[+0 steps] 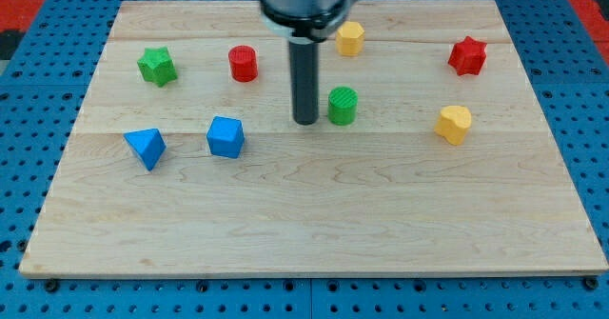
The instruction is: Slide the yellow hexagon diagonal to the top left of the red star
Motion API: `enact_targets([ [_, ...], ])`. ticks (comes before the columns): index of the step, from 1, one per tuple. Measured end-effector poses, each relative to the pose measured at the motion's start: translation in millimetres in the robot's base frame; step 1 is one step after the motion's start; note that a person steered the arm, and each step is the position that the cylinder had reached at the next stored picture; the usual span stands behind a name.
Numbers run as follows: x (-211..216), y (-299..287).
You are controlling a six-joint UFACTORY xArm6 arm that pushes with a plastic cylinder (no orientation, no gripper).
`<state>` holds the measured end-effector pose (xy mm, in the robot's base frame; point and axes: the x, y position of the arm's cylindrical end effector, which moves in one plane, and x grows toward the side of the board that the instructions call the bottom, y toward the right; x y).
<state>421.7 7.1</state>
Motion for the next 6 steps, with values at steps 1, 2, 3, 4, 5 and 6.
enact_targets([
  [1, -9.3, -0.3],
  [2, -96.2, -28.0],
  [3, -85.6, -146.7],
  [4, -11.3, -97.1],
  [5, -53.1, 22.1],
  [6, -158.5, 70.5],
])
